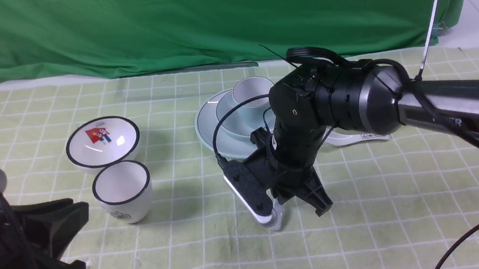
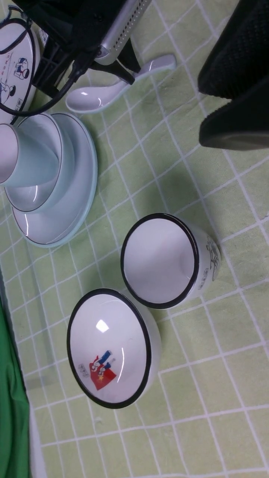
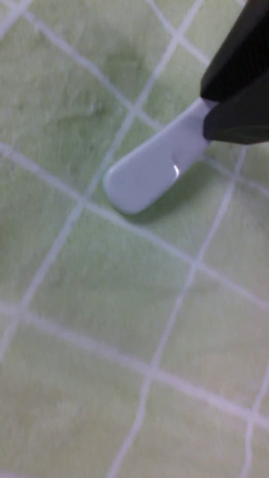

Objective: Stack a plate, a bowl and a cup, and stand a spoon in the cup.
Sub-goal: Use the right arm to grab a blue soup spoon

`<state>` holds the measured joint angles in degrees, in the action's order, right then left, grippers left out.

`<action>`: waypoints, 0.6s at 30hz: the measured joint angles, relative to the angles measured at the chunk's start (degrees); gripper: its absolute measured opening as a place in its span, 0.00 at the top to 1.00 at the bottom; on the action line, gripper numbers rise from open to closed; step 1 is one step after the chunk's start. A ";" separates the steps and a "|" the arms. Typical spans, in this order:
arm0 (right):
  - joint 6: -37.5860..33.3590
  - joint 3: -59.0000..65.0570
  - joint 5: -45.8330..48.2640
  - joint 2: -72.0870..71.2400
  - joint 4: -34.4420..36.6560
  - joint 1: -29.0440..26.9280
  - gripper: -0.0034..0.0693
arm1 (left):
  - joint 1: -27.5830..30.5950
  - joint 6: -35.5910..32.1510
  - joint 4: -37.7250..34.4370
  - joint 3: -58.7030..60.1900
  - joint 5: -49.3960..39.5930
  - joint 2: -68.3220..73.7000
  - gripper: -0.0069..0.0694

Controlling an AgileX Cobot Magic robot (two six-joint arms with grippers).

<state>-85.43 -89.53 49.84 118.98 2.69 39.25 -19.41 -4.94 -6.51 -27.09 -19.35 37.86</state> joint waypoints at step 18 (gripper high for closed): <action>-0.38 0.47 -1.15 -1.62 0.17 -0.11 0.35 | 0.00 0.00 -0.12 0.00 -0.28 0.00 0.78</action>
<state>-85.81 -89.06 48.69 117.36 2.85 39.14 -19.41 -4.94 -6.63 -27.09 -19.63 37.86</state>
